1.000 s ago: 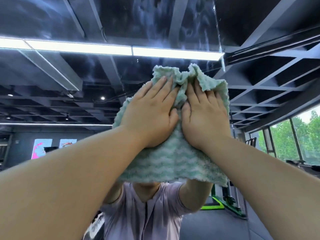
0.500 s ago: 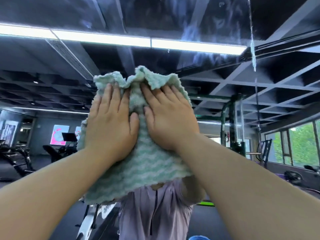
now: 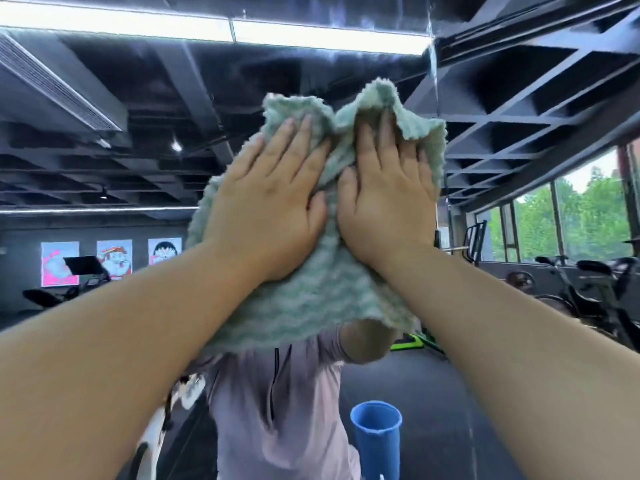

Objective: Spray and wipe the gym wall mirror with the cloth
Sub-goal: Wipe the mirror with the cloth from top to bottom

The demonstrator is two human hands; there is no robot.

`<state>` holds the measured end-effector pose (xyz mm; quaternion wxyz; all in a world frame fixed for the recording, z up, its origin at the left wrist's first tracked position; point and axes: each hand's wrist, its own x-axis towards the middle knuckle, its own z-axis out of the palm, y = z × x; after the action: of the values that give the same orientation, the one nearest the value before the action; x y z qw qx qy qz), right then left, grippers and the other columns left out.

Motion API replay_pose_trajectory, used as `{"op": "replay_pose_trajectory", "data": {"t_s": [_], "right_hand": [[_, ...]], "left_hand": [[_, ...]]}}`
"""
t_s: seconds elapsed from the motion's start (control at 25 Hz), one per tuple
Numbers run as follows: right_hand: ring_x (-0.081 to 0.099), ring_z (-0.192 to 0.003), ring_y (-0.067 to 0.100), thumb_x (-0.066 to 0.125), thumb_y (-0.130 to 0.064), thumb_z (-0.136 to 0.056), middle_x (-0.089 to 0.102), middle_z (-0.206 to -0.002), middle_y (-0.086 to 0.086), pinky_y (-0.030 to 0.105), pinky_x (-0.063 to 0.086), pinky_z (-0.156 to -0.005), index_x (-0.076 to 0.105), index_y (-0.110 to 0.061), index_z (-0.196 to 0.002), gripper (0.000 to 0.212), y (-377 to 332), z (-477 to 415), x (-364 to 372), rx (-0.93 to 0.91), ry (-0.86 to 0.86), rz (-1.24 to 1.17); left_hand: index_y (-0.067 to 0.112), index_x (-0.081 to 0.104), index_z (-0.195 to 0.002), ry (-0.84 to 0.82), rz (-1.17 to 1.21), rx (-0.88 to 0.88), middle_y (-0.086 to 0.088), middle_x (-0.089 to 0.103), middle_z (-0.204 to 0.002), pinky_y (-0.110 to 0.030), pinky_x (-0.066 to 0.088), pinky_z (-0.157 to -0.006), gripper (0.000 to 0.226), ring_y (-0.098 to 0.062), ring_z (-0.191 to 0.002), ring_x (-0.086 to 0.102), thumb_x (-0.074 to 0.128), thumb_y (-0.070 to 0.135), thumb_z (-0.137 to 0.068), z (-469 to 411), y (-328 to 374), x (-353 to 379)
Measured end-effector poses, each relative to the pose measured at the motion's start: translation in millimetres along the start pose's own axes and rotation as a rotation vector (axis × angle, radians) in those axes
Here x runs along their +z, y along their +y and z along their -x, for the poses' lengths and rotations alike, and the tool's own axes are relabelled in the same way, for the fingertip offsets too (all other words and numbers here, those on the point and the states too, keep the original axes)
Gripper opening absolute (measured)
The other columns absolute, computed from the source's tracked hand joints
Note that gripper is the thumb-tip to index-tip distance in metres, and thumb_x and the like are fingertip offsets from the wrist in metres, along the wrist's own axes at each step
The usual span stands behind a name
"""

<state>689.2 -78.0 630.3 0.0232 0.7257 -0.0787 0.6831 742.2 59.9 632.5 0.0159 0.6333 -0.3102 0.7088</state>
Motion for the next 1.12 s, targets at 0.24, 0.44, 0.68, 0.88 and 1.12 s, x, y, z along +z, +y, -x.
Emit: {"op": "replay_pose_trajectory", "data": {"t_s": [0.24, 0.44, 0.68, 0.88, 1.12], "right_hand": [[0.048, -0.126, 0.032, 0.038, -0.035, -0.093, 0.061, -0.13, 0.007, 0.042, 0.023, -0.116, 0.047, -0.016, -0.143, 0.055, -89.8, 29.8, 17.9, -0.422, -0.012, -0.1], [0.034, -0.139, 0.03, 0.032, -0.041, -0.098, 0.044, -0.148, 0.011, 0.035, 0.008, -0.119, 0.024, -0.013, -0.153, 0.062, -4.5, 27.7, -2.0, -0.362, -0.128, 0.007], [0.01, -0.148, 0.028, 0.017, -0.045, -0.098, 0.009, -0.162, 0.009, 0.035, -0.003, -0.119, 0.005, -0.015, -0.155, 0.066, 70.9, 66.2, -17.7, -0.001, -0.188, 0.048], [0.02, -0.145, 0.035, 0.024, -0.039, -0.093, 0.02, -0.159, 0.016, 0.043, 0.006, -0.12, 0.025, -0.008, -0.152, 0.066, -4.0, 70.5, 1.3, -0.078, -0.059, -0.004], [0.049, -0.123, 0.035, 0.04, -0.036, -0.094, 0.062, -0.126, 0.011, 0.042, 0.018, -0.117, 0.042, -0.012, -0.146, 0.058, -113.7, 133.4, 26.7, -0.42, -0.024, -0.125]], "left_hand": [[-0.001, 0.028, -0.148, -0.128, -0.054, -0.422, -0.029, 0.022, -0.154, -0.049, 0.009, -0.118, 0.069, -0.039, -0.146, 0.015, 0.027, 0.039, -0.091, 91.7, -56.7, -28.3], [0.0, 0.028, -0.148, -0.088, -0.002, -0.393, -0.029, 0.02, -0.154, -0.051, 0.005, -0.118, 0.072, -0.042, -0.145, 0.013, 0.027, 0.042, -0.089, 52.7, 8.2, -16.5], [0.009, 0.034, -0.148, -0.036, 0.034, -0.042, -0.013, 0.023, -0.158, -0.044, 0.01, -0.12, 0.066, -0.026, -0.147, 0.019, 0.028, 0.042, -0.092, 11.9, 73.4, 7.4], [0.01, 0.034, -0.149, -0.061, 0.0, -0.08, -0.016, 0.024, -0.157, -0.045, 0.013, -0.12, 0.066, -0.03, -0.146, 0.021, 0.036, 0.043, -0.092, 74.2, 25.2, -7.8], [0.003, 0.018, -0.152, -0.231, -0.122, -0.522, -0.027, 0.009, -0.158, -0.049, 0.003, -0.12, 0.073, -0.038, -0.147, 0.005, 0.028, 0.043, -0.092, 192.6, -44.4, -43.4]]}}
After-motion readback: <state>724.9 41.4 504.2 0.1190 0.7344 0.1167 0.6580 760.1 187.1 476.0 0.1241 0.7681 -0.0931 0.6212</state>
